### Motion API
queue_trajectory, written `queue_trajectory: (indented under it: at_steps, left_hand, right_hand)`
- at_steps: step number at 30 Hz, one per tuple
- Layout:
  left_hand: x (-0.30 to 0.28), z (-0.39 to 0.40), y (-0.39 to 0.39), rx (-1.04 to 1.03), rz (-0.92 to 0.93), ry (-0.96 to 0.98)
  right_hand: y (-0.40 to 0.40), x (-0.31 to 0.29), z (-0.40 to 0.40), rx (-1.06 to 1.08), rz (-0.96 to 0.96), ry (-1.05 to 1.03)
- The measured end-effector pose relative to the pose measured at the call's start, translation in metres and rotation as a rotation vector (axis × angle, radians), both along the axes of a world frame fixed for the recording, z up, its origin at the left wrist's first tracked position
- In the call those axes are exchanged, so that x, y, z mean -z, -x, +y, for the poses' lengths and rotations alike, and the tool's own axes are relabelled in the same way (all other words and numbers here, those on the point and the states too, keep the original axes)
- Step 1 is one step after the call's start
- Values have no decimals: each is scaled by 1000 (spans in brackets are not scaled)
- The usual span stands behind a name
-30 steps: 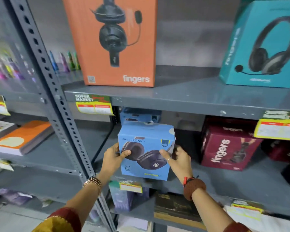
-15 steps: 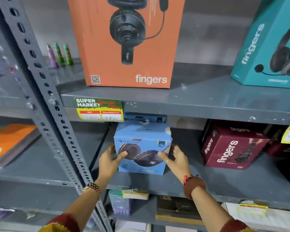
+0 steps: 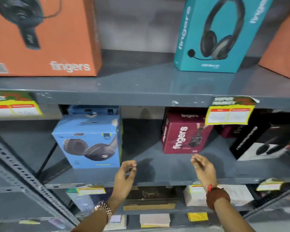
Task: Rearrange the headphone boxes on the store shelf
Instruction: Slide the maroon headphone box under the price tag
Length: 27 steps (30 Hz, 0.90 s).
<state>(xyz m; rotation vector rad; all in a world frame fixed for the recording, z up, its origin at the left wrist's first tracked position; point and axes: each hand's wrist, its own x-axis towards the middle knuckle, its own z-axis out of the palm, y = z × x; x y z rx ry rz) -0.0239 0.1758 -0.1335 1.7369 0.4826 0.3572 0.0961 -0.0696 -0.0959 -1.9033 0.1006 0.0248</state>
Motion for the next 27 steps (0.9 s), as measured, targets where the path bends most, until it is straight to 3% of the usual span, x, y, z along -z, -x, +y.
queue_trajectory:
  at_steps: [5, 9, 13, 19, 27]
  left_hand:
    - [-27, -78, -76, 121, -57, -5]
    - [-51, -107, -125, -16, -131, 38]
    - [-62, -121, -155, -119, -106, 187]
    - [-66, -138, -150, -193, -89, 190]
    - [-87, -152, -64, -110, -204, 218]
  right_hand:
    - [-62, -11, -58, 33, 23, -71]
    - [-101, -33, -65, -139, -1, -129]
    - [-125, -38, -63, -303, 29, -50]
    - [-124, -44, -70, -335, 3, -10]
    - [-73, -53, -99, -370, -150, 162]
